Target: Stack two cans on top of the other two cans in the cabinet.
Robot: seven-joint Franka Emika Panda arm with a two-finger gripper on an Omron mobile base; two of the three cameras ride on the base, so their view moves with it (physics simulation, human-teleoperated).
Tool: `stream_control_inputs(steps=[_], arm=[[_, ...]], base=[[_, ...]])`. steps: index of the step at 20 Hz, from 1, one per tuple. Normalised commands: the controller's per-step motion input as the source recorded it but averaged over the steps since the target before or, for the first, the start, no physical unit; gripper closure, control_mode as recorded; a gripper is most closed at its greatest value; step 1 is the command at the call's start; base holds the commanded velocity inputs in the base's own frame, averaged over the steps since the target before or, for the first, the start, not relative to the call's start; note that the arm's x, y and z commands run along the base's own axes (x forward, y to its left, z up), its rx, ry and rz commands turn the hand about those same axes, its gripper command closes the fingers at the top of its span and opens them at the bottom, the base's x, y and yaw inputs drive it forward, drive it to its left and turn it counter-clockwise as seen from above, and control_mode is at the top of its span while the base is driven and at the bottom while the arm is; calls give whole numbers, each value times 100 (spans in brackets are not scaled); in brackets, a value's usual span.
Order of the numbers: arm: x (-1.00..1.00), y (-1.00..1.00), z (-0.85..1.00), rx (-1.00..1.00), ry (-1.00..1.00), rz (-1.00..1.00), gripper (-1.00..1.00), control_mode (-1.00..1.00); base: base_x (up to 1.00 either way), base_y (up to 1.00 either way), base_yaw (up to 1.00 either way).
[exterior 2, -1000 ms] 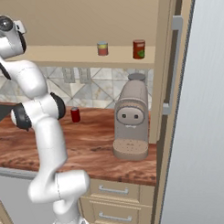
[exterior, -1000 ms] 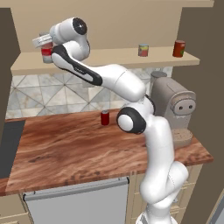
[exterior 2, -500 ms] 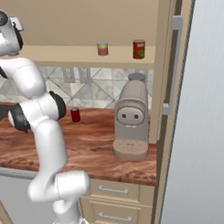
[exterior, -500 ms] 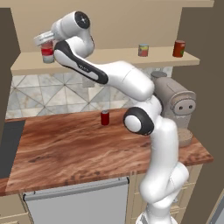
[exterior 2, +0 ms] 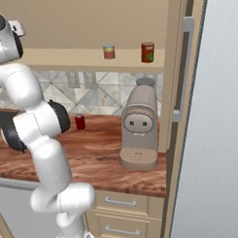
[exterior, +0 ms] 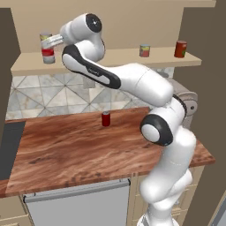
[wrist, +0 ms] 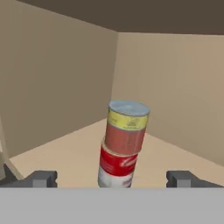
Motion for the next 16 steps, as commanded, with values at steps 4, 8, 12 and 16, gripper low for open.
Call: stream_control_inputs(steps=[4, 8, 12, 16], arm=[[-51, -35, -11, 9, -9, -4, -100, -100], [-60, -29, -2, 7, -2, -7, -100, -100], [-56, -34, 5, 2, 1, -18, -100, -100], [-45, -40, 16, 0, 10, -27, -100, -100]], base=[[0, 0, 0], [0, 0, 0], [0, 0, 0], [0, 0, 0]])
